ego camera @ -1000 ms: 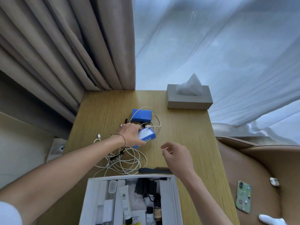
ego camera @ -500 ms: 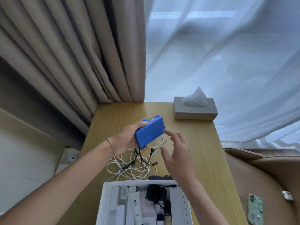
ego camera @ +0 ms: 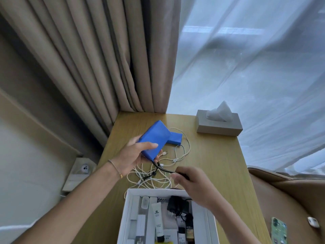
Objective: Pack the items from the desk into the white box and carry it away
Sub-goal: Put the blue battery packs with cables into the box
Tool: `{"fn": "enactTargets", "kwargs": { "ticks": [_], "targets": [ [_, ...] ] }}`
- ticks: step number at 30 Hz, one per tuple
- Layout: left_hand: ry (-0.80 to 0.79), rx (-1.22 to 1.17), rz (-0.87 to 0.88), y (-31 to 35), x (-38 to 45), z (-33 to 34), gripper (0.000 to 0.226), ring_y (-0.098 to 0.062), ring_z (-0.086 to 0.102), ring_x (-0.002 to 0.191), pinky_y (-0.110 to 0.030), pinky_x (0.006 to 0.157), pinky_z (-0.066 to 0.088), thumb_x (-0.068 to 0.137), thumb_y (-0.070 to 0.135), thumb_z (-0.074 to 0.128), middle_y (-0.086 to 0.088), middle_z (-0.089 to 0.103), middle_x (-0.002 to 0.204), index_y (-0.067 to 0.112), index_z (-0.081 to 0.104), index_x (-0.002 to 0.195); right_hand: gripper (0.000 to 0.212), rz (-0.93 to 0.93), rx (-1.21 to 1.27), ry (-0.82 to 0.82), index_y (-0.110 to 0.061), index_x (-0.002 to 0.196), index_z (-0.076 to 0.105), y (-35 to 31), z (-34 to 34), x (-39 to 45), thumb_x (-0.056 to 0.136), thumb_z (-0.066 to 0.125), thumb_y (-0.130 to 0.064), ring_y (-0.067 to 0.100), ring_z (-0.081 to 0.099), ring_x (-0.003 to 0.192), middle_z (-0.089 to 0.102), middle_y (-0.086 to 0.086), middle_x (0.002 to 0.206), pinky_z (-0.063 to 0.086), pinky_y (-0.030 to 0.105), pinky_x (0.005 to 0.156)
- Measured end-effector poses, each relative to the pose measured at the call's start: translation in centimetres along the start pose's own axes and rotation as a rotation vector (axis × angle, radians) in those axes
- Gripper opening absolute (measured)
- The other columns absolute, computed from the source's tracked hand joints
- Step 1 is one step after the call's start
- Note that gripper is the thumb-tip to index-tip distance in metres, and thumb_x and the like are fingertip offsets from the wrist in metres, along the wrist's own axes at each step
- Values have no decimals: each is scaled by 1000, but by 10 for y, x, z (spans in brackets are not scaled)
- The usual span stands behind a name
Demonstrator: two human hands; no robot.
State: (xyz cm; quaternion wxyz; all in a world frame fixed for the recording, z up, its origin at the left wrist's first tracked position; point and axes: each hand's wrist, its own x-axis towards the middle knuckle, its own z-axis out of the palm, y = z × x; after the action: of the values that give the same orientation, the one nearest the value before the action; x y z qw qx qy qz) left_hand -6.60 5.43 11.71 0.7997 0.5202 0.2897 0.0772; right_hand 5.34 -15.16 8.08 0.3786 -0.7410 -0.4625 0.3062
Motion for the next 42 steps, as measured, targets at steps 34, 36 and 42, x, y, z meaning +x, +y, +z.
{"fn": "enactTargets", "kwargs": {
  "ticks": [34,36,42],
  "targets": [
    [358,986,105,-149,-65,-82,31,-10,61,90,-23,68,50,85,33,71,9,58,102,32,60,115,61,78,-900,-431,-25,110,65,33,98,-60,60,70,-60,16,52,59,53,-9,66,30,23,46],
    [299,1009,54,-157,-66,-79,41,-12,58,92,-20,64,45,86,37,71,6,56,108,29,57,123,61,265,-708,-684,-22,107,69,41,101,-54,62,78,-61,17,57,66,63,-5,74,37,26,50],
    [15,1362,612,-161,-95,-43,46,-11,55,106,-29,80,53,83,14,56,5,60,115,30,58,127,34,669,-263,-1106,-7,96,65,66,109,-39,82,79,-35,13,38,54,47,-1,67,30,24,52]
  ]
}}
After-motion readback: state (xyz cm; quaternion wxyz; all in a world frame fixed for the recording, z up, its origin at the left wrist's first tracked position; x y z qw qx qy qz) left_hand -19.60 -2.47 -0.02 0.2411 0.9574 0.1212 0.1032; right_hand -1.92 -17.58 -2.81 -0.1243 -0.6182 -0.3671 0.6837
